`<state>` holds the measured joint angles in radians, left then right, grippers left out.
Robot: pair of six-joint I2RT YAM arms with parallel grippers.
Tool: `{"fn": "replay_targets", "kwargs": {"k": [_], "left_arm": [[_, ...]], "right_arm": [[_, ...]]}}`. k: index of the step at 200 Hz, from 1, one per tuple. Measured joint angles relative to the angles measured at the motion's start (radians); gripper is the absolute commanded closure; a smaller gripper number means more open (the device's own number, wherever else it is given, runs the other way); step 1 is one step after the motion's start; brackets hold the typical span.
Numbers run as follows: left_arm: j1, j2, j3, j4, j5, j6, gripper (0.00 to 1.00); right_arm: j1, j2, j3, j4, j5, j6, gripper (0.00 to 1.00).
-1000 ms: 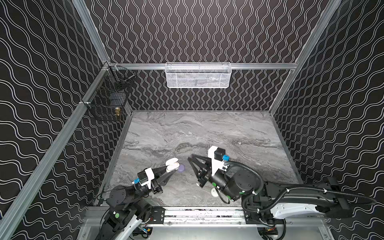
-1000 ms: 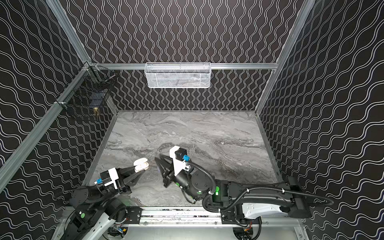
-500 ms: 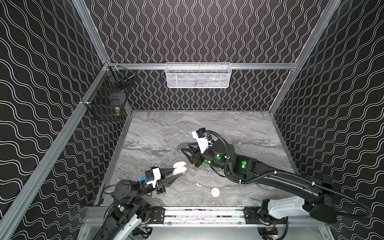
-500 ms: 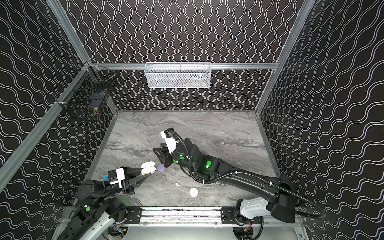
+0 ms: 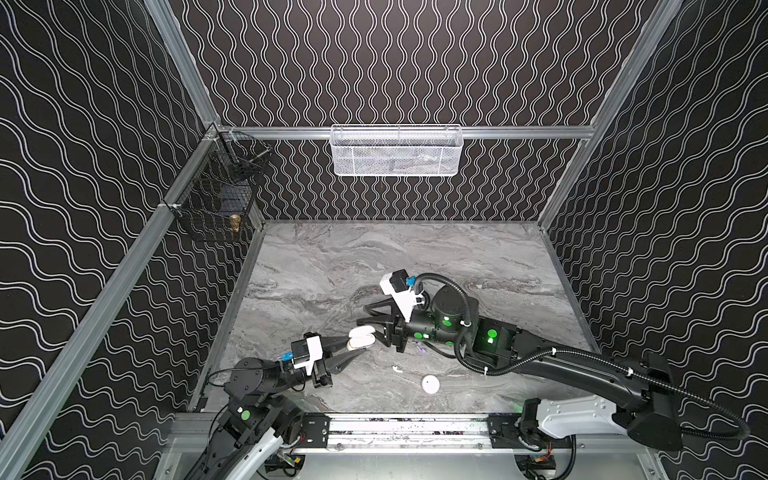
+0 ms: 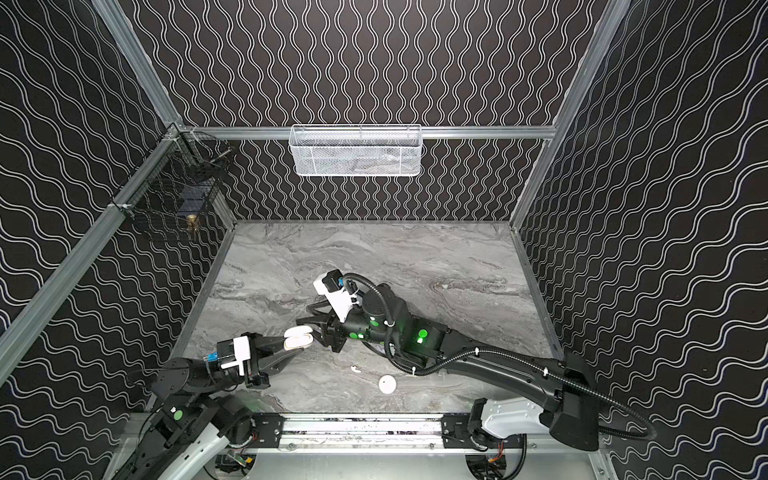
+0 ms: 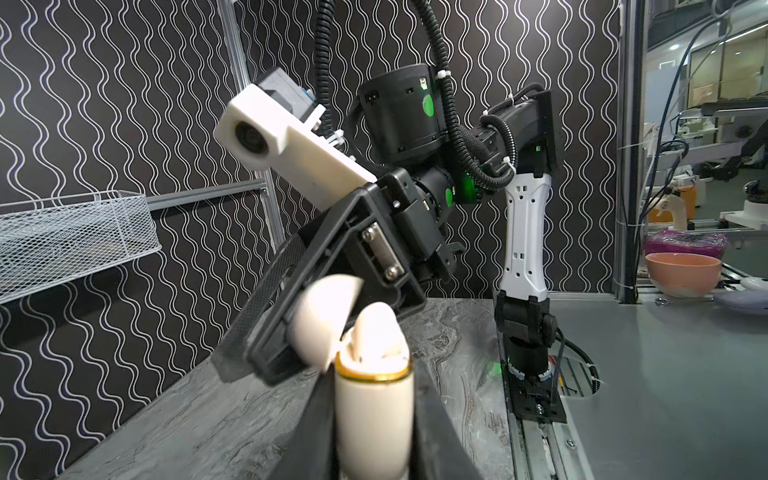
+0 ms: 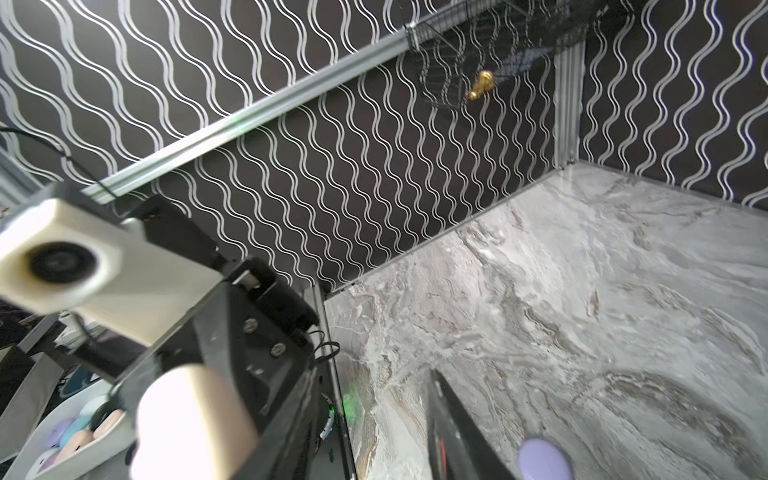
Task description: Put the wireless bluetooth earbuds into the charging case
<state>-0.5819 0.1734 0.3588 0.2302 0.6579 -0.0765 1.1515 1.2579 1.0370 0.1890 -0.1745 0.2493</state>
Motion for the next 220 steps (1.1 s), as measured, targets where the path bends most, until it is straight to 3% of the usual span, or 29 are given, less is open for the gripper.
{"fn": "replay_targets", "kwargs": {"k": [45, 75, 94, 119, 154, 176, 202, 220], "left_arm": [[-0.001, 0.010, 0.000, -0.006, 0.005, 0.000, 1.00], [-0.001, 0.019, 0.000, -0.023, -0.032, 0.000, 1.00], [-0.001, 0.053, -0.001, -0.028, -0.122, -0.004, 1.00], [0.000, 0.162, -0.015, -0.034, -0.292, -0.038, 1.00], [0.019, 0.468, 0.013, -0.028, -0.479, -0.109, 1.00], [0.148, 0.653, 0.018, 0.026, -0.475, -0.188, 1.00], [0.435, 0.882, -0.019, 0.195, -0.307, -0.351, 1.00], [0.523, 1.008, -0.014, 0.274, -0.197, -0.422, 1.00]], "right_arm": [[0.002, -0.044, -0.056, 0.111, -0.051, -0.004, 0.59], [0.003, -0.066, -0.082, 0.117, -0.021, -0.003, 0.60], [0.006, -0.110, -0.110, 0.091, 0.096, 0.007, 0.55], [-0.005, -0.181, -0.178, 0.019, 0.341, 0.079, 0.52], [-0.050, -0.202, -0.259, -0.155, 0.579, 0.210, 0.50], [-0.068, -0.204, -0.328, -0.232, 0.629, 0.278, 0.48], [-0.086, -0.215, -0.403, -0.283, 0.645, 0.341, 0.46], [-0.100, -0.216, -0.434, -0.301, 0.647, 0.369, 0.45]]}}
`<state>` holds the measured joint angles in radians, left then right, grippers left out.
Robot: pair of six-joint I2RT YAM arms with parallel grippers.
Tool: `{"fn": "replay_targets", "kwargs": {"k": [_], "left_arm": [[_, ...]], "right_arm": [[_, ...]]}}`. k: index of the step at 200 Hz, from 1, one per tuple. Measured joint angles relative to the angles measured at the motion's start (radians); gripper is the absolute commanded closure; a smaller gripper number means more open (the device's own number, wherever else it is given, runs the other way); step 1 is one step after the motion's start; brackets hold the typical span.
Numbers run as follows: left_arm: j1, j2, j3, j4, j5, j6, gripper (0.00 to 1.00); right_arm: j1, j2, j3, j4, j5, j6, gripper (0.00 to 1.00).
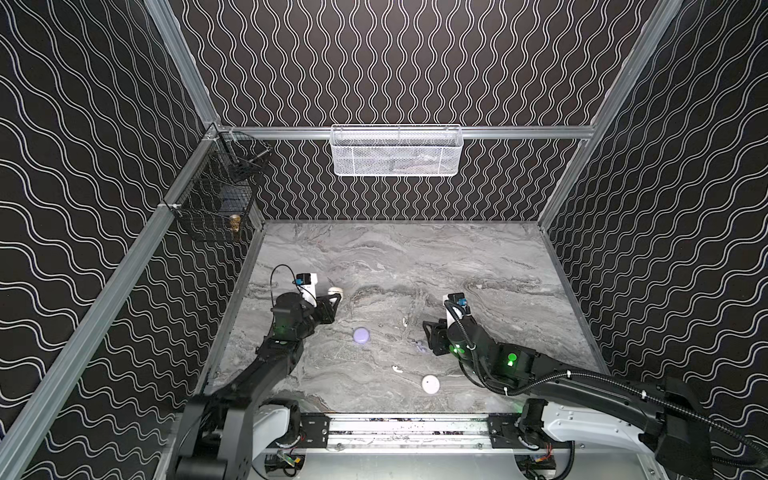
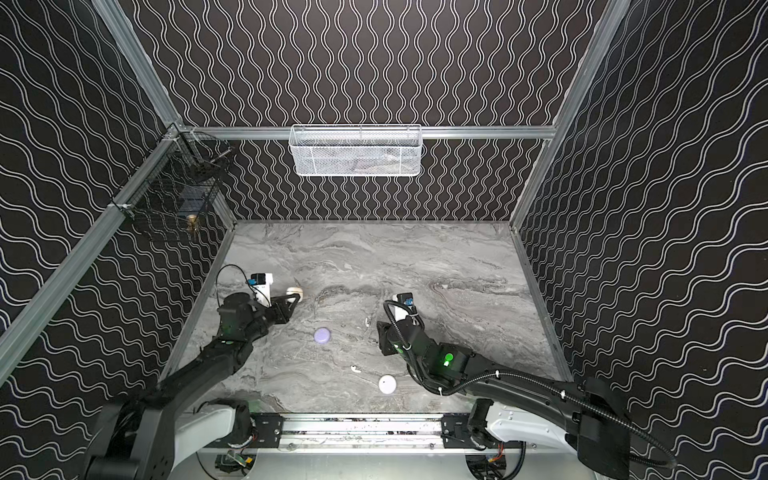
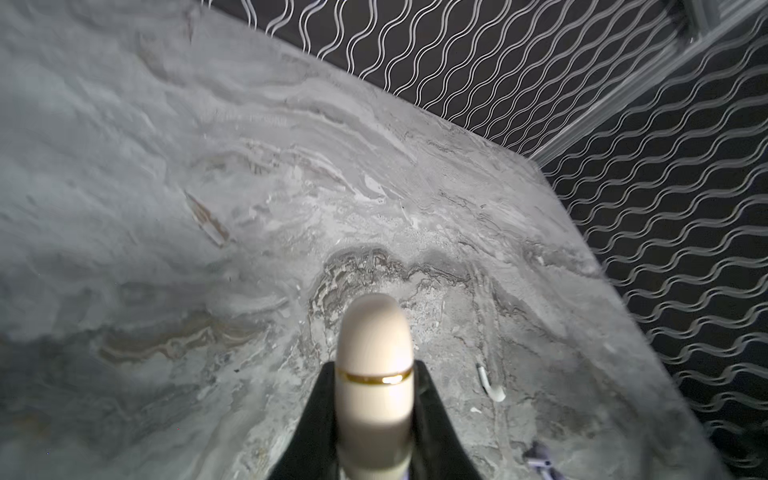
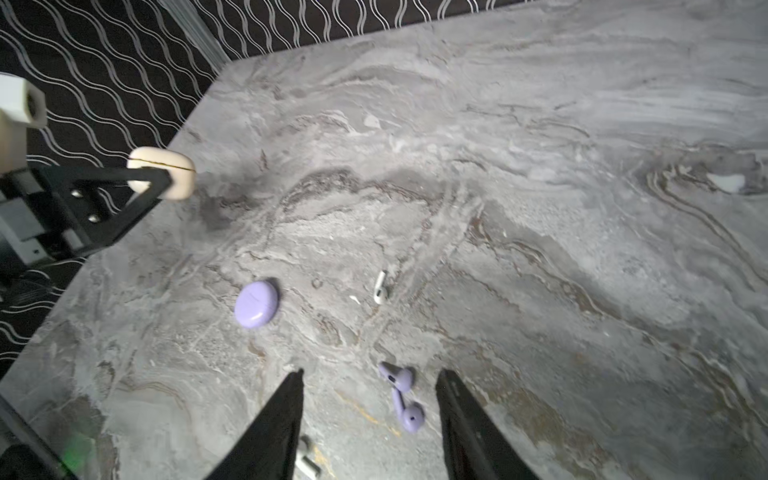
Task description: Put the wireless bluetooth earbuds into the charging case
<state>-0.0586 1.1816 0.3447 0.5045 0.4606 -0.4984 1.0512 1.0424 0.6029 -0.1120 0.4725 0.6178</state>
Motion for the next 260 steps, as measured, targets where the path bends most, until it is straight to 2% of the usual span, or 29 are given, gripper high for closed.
{"fn": "replay_targets", "kwargs": {"k": [32, 100, 154, 184, 207, 231, 260], "left_arm": [[0.041, 0.179, 0.031, 0.113, 0.090, -0.076, 1.00], [0.041, 0.484, 0.193, 0.202, 0.130, -0.115, 1.00], [-0.029, 0.667, 0.298, 0.260, 0.069, -0.169, 1.00], [-0.069, 0.705, 0.326, 0.278, 0.023, -0.187, 1.00], [-0.081, 0.730, 0.340, 0.279, -0.017, -0.203, 0.98], [-0.093, 0.749, 0.353, 0.287, -0.039, -0.201, 0.83], [-0.097, 0.749, 0.342, 0.301, -0.090, -0.179, 0.48]], "right_arm": [[-0.018, 0.011, -0.026, -0.001, -0.009, 0.023, 0.43], [-0.044, 0.057, -0.027, 0.008, -0.045, 0.022, 0.36], [-0.045, 0.084, -0.039, 0.162, -0.216, -0.116, 0.18], [-0.045, 0.169, -0.011, 0.253, -0.310, -0.193, 0.09], [-0.045, 0.261, 0.032, 0.318, -0.364, -0.245, 0.07], [-0.045, 0.361, 0.088, 0.358, -0.407, -0.288, 0.05], [-0.044, 0.469, 0.165, 0.378, -0.447, -0.328, 0.00]]}}
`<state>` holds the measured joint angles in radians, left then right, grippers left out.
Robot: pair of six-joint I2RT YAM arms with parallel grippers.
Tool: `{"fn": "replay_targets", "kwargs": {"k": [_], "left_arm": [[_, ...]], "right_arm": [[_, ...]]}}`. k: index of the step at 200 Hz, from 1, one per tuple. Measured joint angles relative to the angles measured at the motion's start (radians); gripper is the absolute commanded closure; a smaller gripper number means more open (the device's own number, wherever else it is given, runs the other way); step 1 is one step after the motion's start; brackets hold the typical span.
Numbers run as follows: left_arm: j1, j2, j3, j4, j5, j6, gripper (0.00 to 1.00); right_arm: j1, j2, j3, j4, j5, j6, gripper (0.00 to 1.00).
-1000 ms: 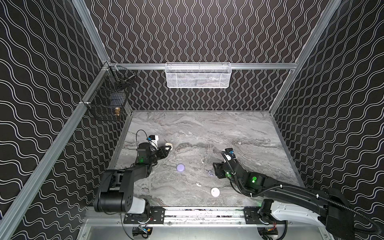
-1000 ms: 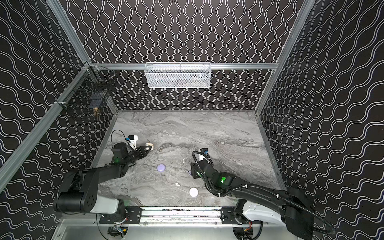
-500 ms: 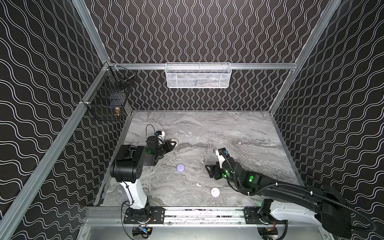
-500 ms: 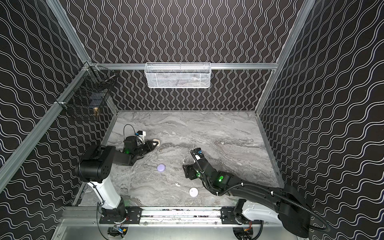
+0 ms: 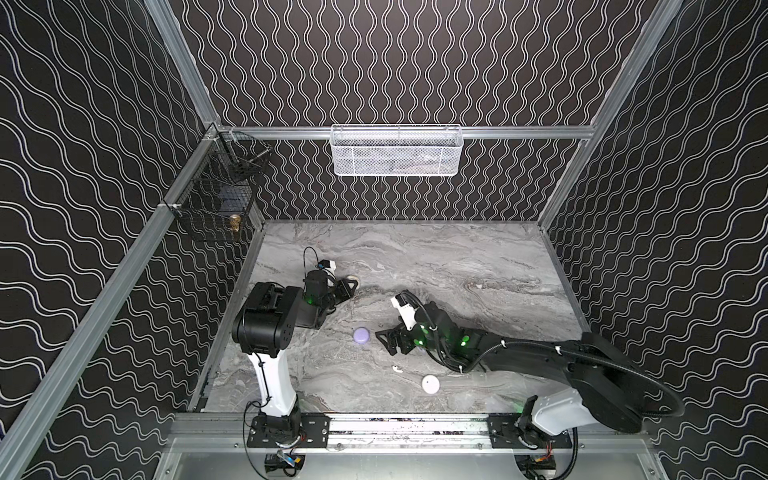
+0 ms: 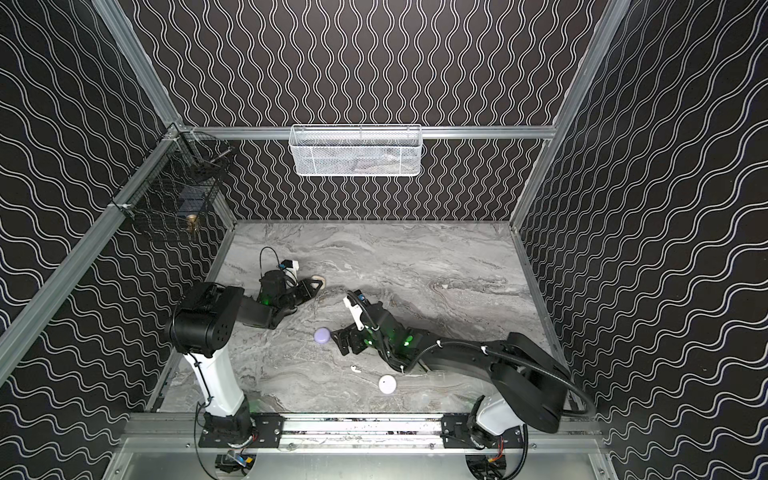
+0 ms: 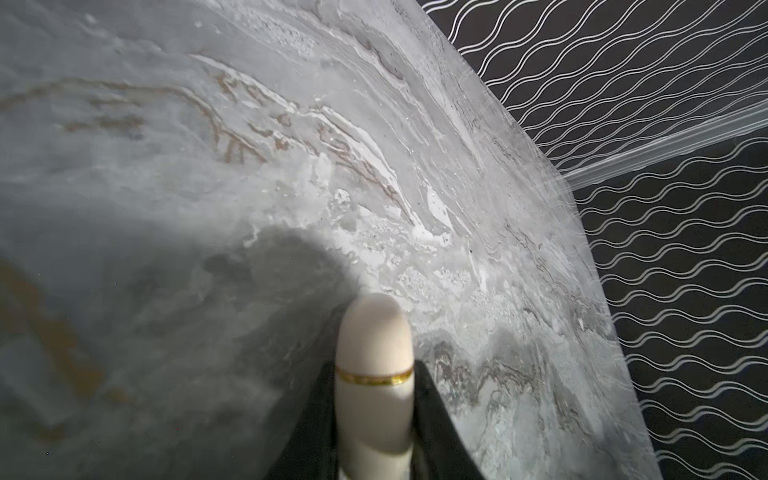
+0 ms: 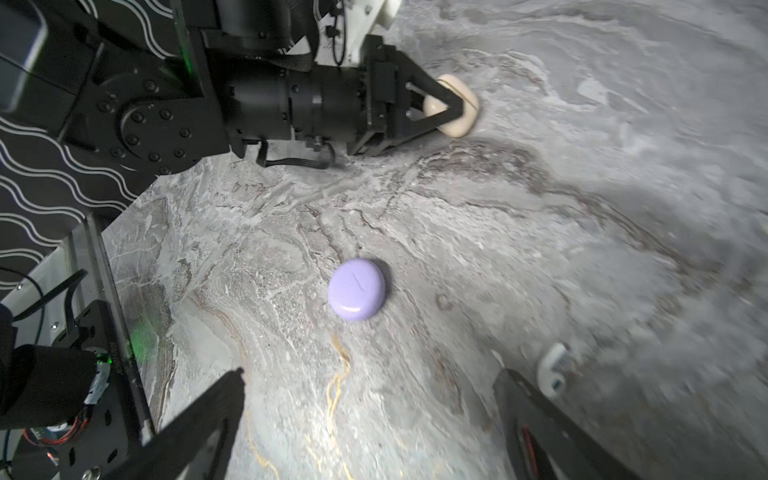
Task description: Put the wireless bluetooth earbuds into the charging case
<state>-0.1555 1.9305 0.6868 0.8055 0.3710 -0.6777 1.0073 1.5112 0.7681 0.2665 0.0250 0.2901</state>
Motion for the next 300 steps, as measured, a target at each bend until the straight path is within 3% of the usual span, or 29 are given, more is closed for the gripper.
{"fn": "replay_targets", "kwargs": {"k": [40, 91, 104, 137, 163, 210, 247, 300], "left_arm": [[0.000, -0.040, -0.046, 0.048, -0.023, 0.015, 0.22], [0.018, -0.201, -0.126, -0.050, -0.079, 0.063, 0.14], [0.042, -0.272, -0.151, -0.077, -0.089, 0.082, 0.02], [0.120, -0.518, -0.254, -0.186, -0.112, 0.088, 0.02], [0.127, -0.782, -0.311, -0.338, -0.135, 0.137, 0.05], [0.129, -1.149, -0.367, -0.644, -0.176, 0.202, 0.05], [0.128, -1.279, -0.354, -0.818, -0.183, 0.227, 0.07], [0.128, -1.285, -0.372, -0.879, -0.178, 0.243, 0.13]], "right_arm": [[0.006, 0.120, 0.085, -0.009, -0.031, -0.059, 0.01], [0.013, 0.247, 0.163, -0.034, -0.035, -0.120, 0.07], [0.017, 0.267, 0.184, -0.045, -0.035, -0.135, 0.08], [0.026, 0.317, 0.232, -0.072, -0.051, -0.159, 0.11], [0.040, 0.368, 0.281, -0.092, -0.060, -0.181, 0.20], [0.048, 0.466, 0.341, -0.134, -0.054, -0.205, 0.21], [0.057, 0.505, 0.377, -0.143, -0.032, -0.233, 0.25], [0.103, 0.518, 0.383, -0.136, 0.005, -0.278, 0.33]]}}
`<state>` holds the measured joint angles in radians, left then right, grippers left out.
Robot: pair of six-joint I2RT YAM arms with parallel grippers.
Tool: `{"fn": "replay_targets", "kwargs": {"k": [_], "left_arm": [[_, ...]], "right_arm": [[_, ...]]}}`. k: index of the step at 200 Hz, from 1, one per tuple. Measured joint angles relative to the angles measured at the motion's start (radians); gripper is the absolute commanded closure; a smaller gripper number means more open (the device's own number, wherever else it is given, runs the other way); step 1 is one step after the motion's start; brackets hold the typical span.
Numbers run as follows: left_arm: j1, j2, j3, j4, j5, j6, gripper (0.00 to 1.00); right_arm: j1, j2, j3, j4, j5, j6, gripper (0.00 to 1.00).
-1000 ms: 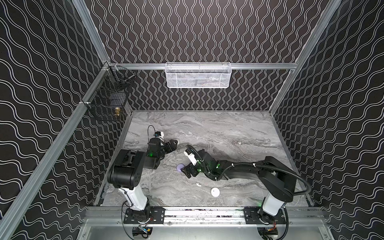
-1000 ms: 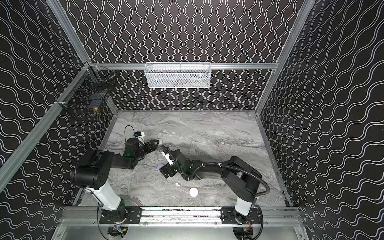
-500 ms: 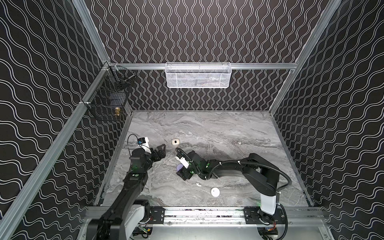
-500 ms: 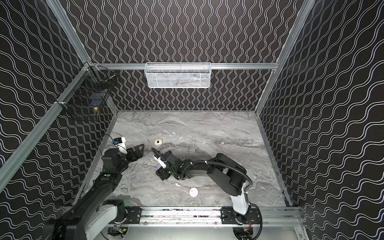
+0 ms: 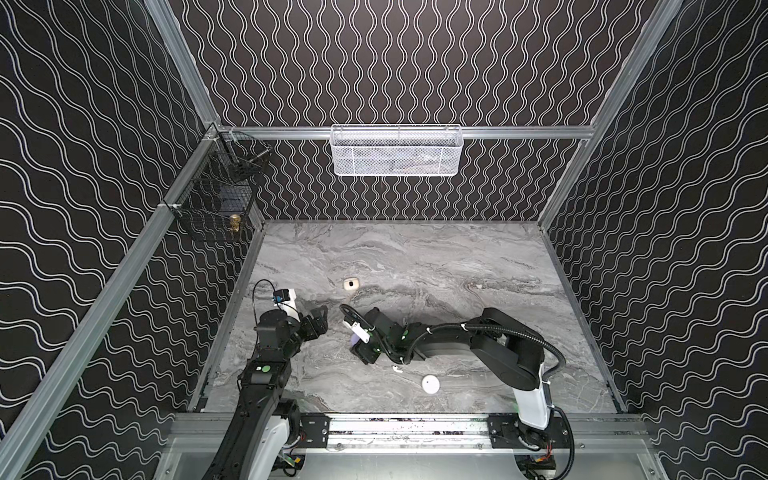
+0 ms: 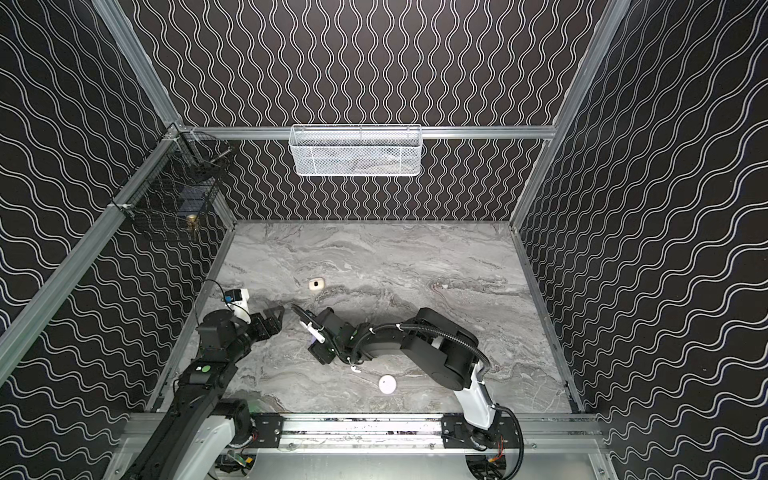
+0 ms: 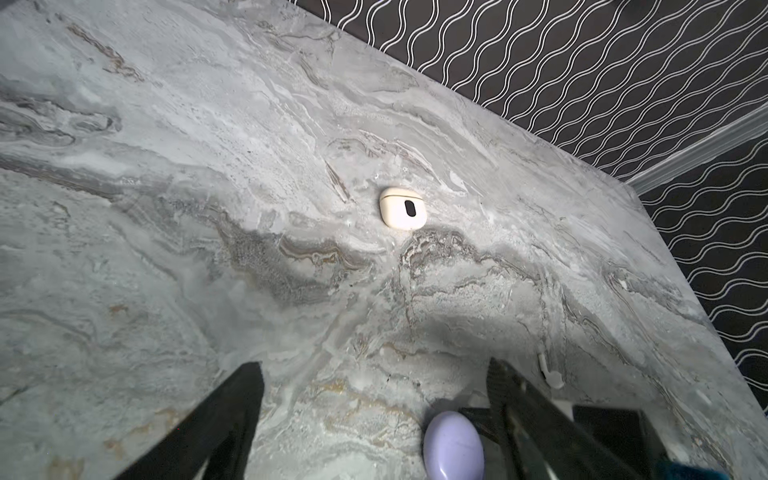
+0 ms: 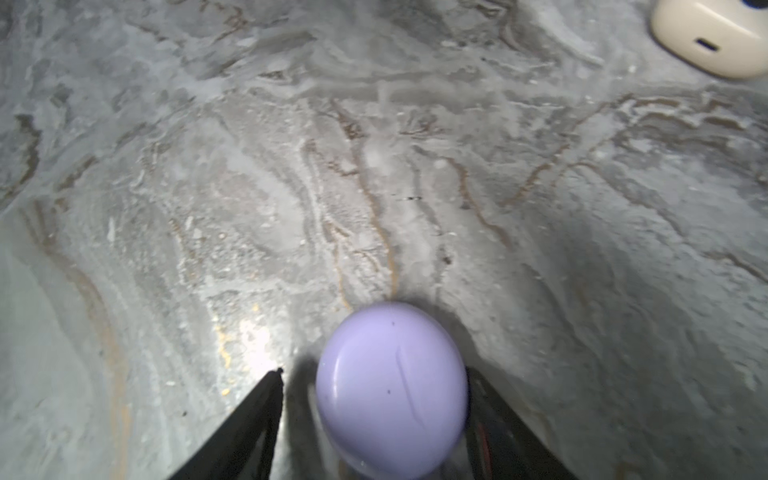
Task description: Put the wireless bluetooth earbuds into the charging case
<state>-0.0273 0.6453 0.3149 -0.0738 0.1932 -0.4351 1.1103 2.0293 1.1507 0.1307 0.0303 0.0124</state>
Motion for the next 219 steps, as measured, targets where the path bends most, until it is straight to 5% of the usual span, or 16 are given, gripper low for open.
{"fn": "replay_targets", "kwargs": {"k": [144, 189, 219], "left_arm": [[0.000, -0.061, -0.039, 0.013, 0.024, 0.000, 0.23], [0.000, -0.063, -0.041, 0.013, 0.025, 0.000, 0.24], [0.000, -0.060, -0.041, 0.014, 0.026, 0.000, 0.24]], "right_arm": [[0.042, -0.040, -0.050, 0.000, -0.014, -0.028, 0.45], [0.043, -0.051, -0.063, -0.005, 0.019, -0.027, 0.20], [0.043, -0.018, -0.014, -0.021, 0.041, -0.023, 0.14]]}}
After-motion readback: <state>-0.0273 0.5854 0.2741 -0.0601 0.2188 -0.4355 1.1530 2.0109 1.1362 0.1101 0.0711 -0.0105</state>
